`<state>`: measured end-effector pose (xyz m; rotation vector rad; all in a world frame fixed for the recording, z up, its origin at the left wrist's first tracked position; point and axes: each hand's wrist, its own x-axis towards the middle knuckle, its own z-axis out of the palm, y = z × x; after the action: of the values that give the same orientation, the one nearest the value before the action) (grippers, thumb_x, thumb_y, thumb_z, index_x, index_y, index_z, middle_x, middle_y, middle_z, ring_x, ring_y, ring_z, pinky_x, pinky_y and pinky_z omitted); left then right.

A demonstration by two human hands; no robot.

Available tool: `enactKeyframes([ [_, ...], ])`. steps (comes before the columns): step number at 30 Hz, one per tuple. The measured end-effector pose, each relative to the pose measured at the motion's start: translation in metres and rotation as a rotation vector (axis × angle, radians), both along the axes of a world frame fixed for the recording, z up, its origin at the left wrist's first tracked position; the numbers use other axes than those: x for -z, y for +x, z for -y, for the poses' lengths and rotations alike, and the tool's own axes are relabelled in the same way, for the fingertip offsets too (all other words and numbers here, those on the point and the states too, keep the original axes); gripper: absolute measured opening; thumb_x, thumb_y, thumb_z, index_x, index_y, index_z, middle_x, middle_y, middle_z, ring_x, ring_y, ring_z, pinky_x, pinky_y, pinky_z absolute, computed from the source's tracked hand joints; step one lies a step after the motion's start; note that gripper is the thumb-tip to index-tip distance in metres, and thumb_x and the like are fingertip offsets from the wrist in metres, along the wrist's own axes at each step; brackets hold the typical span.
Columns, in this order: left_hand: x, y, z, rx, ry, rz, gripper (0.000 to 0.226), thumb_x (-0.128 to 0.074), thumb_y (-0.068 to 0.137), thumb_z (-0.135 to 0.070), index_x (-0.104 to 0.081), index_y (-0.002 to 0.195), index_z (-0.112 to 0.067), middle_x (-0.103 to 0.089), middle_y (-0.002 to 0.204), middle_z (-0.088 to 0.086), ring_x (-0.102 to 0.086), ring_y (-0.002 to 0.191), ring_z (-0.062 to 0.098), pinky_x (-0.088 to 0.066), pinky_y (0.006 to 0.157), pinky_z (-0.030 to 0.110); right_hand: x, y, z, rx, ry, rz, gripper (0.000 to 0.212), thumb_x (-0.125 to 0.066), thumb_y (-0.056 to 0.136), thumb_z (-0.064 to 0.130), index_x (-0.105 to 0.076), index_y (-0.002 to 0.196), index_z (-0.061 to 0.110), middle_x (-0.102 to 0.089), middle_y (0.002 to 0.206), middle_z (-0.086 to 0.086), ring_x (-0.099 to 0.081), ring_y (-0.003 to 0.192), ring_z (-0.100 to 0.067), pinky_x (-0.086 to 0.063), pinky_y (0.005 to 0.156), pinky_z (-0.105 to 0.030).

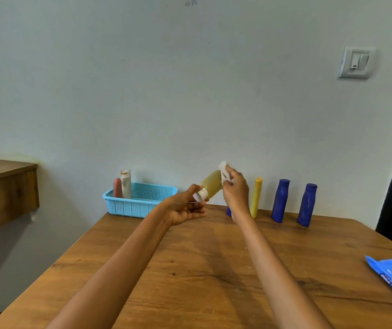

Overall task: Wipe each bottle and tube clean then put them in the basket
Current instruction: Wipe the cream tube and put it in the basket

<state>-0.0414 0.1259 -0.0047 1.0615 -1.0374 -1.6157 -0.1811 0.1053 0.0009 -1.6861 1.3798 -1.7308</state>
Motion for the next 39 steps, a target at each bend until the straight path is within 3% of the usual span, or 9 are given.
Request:
enactKeyframes([
  [5,0.000,-0.003,-0.002,-0.107,-0.051,0.058,0.029,-0.056,0.091,-0.027,-0.057,0.089,0.002,-0.060,0.074,0.013,-0.057,0.068,0.019,-0.057,0.059,0.028,0.005,0.016,-0.004,0.039,-0.079,-0.202,0.037,-0.045,0.092,-0.004,-0.060,0.123,0.009,-0.055,0.112,-0.012,-0.055,0.099,-0.019,-0.036,0.070,-0.005],
  [8,0.000,0.003,0.002,-0.163,-0.050,0.036,0.029,-0.058,0.091,-0.027,-0.056,0.091,0.002,-0.060,0.073,0.013,-0.058,0.068,0.020,-0.055,0.070,0.033,0.005,0.025,-0.009,0.013,-0.104,-0.134,0.027,-0.050,0.089,-0.002,-0.070,0.104,0.008,-0.063,0.101,-0.011,-0.051,0.069,-0.004,-0.038,0.057,-0.003],
  [13,0.001,0.003,0.003,-0.164,-0.057,0.053,0.027,-0.064,0.087,-0.026,-0.055,0.091,0.000,-0.060,0.073,0.012,-0.058,0.067,0.020,-0.054,0.073,0.034,0.001,0.019,-0.015,-0.036,-0.037,0.010,0.023,-0.050,0.088,0.000,-0.073,0.090,0.002,-0.070,0.089,-0.007,-0.052,0.063,0.001,-0.040,0.053,-0.001],
  [16,0.000,0.002,0.003,-0.136,-0.069,0.085,0.027,-0.064,0.087,-0.026,-0.055,0.089,-0.001,-0.061,0.076,0.012,-0.057,0.068,0.019,-0.053,0.077,0.034,0.000,0.006,-0.009,0.070,-0.080,0.188,0.029,-0.048,0.089,0.000,-0.065,0.111,0.008,-0.065,0.107,-0.008,-0.059,0.085,-0.010,-0.049,0.067,-0.010],
  [20,0.000,-0.004,0.002,-0.150,-0.107,0.168,0.024,-0.065,0.087,-0.023,-0.056,0.083,-0.002,-0.059,0.075,0.011,-0.057,0.067,0.018,-0.053,0.076,0.031,0.001,0.000,0.001,0.065,-0.016,0.036,0.043,-0.046,0.091,-0.001,-0.053,0.130,0.015,-0.056,0.125,-0.007,-0.055,0.113,-0.021,-0.051,0.093,-0.036],
  [25,0.001,0.000,0.004,-0.235,-0.176,0.226,0.024,-0.068,0.085,-0.023,-0.060,0.078,-0.001,-0.059,0.073,0.012,-0.057,0.064,0.018,-0.054,0.069,0.028,0.006,0.015,-0.006,0.019,-0.114,-0.145,0.032,-0.051,0.086,-0.005,-0.070,0.104,0.014,-0.062,0.109,-0.005,-0.060,0.100,-0.015,-0.047,0.078,-0.015],
  [30,0.002,0.003,0.005,-0.250,-0.136,0.180,0.024,-0.071,0.082,-0.022,-0.058,0.079,-0.002,-0.059,0.073,0.012,-0.058,0.066,0.019,-0.055,0.066,0.029,0.006,0.023,-0.016,-0.091,-0.067,-0.079,0.025,-0.054,0.085,-0.002,-0.074,0.082,0.012,-0.067,0.086,0.005,-0.059,0.076,-0.003,-0.047,0.065,-0.012],
  [34,0.004,0.004,0.004,-0.188,-0.045,0.058,0.028,-0.068,0.084,-0.024,-0.055,0.094,0.000,-0.060,0.072,0.012,-0.057,0.066,0.020,-0.054,0.071,0.033,0.003,0.018,-0.015,-0.056,-0.032,0.033,0.026,-0.050,0.086,-0.002,-0.071,0.078,0.011,-0.068,0.086,-0.001,-0.055,0.068,-0.002,-0.040,0.056,-0.005],
  [39,0.000,0.002,0.000,-0.040,-0.003,-0.012,0.037,-0.060,0.088,-0.028,-0.058,0.104,0.006,-0.062,0.064,0.009,-0.057,0.067,0.020,-0.057,0.067,0.031,0.003,0.004,-0.002,0.082,-0.111,0.047,0.031,-0.050,0.090,-0.003,-0.062,0.117,0.006,-0.058,0.123,-0.007,-0.055,0.113,-0.017,-0.049,0.094,-0.030],
])
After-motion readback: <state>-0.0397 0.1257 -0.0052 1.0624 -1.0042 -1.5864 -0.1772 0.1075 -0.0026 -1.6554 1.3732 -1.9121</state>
